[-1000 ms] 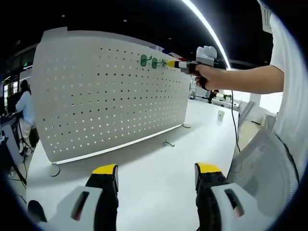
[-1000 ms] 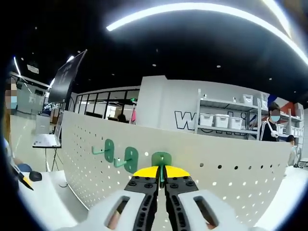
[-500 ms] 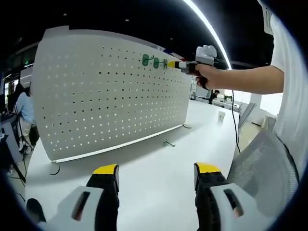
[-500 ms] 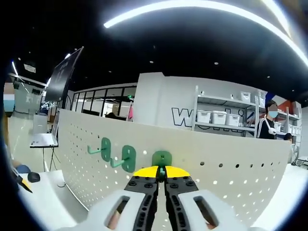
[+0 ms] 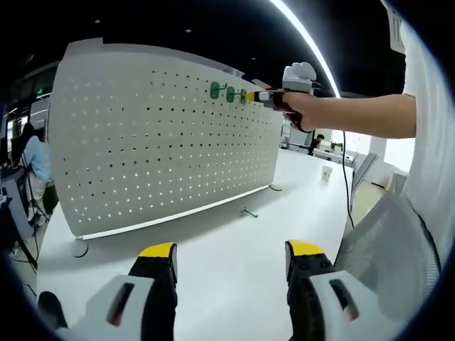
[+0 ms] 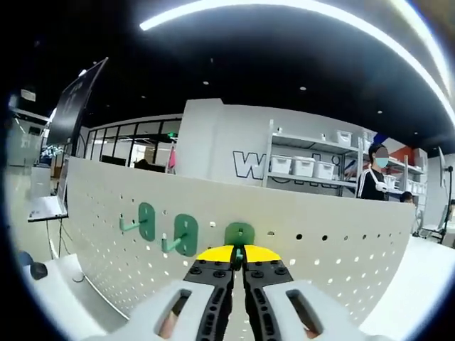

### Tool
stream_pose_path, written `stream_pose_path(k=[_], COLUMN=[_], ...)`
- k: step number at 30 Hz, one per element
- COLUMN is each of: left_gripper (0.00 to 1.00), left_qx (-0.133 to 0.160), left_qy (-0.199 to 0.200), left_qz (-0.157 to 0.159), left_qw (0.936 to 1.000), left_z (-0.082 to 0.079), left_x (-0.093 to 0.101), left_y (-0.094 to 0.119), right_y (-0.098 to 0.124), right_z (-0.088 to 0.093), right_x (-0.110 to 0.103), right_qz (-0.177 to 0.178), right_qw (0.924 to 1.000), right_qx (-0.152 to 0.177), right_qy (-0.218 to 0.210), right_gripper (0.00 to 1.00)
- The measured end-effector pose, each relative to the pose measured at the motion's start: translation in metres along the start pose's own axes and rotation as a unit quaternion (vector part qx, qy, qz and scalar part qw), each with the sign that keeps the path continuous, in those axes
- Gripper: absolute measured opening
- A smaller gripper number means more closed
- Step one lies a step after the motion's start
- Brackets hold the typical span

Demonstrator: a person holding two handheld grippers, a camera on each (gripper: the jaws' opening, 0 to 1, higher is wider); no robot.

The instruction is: Insert the hook assembly into the mounting plate slot until the hook locks in place.

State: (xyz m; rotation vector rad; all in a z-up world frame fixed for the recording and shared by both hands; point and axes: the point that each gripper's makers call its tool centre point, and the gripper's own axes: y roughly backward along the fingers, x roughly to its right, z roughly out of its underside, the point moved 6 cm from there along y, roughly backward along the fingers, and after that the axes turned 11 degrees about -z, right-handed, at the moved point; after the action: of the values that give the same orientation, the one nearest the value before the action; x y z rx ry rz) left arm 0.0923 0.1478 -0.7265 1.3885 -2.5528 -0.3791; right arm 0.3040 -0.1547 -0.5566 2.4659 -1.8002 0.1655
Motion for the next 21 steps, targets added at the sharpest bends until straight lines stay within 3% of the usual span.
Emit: stream_pose_path(k=[4, 6, 21], left_gripper=[0.63, 0.63, 0.62], left_qx=[0.002, 0.002, 0.01], left_qy=[0.001, 0.0, 0.004], left_qz=[0.001, 0.001, 0.002], left_qw=[1.0, 1.0, 0.9999], left_z=[-0.0003, -0.0001, -0.0008], left_x=[0.0006, 0.0005, 0.0016], left_y=[0.0009, 0.001, 0.0032], right_y=[-0.002, -0.0016, -0.0002], right_z=[0.0008, 0.0022, 0.004], right_x=[-0.0017, -0.0013, -0.0002], right_qz=[0.016, 0.021, 0.016], right_qw=[0.9999, 0.9996, 0.9994], right_qx=[-0.005, 0.001, 0.002], right_qy=[0.0, -0.021, -0.03], right_gripper=[0.01, 0.01, 0.02])
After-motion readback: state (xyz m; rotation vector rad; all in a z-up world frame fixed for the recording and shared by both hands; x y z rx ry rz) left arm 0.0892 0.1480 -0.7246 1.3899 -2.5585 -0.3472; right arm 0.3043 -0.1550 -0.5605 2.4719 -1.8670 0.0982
